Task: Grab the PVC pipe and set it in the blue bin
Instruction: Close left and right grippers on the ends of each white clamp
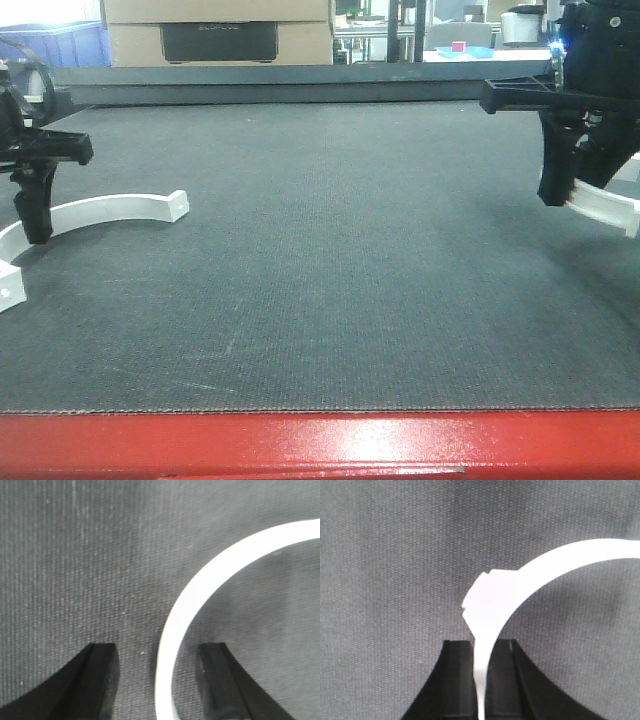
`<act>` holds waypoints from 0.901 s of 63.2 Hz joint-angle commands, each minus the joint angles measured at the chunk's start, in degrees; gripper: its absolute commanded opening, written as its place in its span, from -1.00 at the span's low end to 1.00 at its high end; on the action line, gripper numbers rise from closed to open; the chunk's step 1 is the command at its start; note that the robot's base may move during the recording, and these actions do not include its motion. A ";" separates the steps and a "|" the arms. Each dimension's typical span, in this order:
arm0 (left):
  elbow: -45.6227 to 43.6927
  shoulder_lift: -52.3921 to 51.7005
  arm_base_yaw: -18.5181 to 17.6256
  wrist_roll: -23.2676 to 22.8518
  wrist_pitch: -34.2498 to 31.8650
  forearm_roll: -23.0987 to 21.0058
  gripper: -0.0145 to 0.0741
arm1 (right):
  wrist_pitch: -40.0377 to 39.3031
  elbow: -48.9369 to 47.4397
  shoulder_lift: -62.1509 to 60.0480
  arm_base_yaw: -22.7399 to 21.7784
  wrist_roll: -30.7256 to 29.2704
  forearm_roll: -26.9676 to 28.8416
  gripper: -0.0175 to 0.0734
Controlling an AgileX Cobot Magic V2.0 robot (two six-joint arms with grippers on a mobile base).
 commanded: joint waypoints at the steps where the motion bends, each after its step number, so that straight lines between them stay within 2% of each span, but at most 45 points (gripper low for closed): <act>1: -0.60 0.48 0.15 -0.22 0.53 0.00 -0.06 | -0.71 -0.09 -0.73 0.05 -0.66 0.18 -0.98; 36: -0.60 2.43 0.45 -0.22 1.75 -0.12 -0.08 | -0.86 -0.09 -0.73 0.05 -0.66 0.33 -0.98; 43: -0.60 2.43 0.45 -0.22 2.17 -1.07 -0.31 | -1.00 -0.09 -0.73 0.05 -0.66 0.31 -0.98; 52: -0.60 2.43 0.45 -0.22 3.81 -2.15 -0.90 | -1.41 -0.09 -0.73 0.05 -0.66 0.31 -0.98; 57: -0.94 2.17 0.45 -0.22 5.52 -2.94 -0.92 | -1.55 -0.09 -0.86 0.05 -0.66 0.31 -0.98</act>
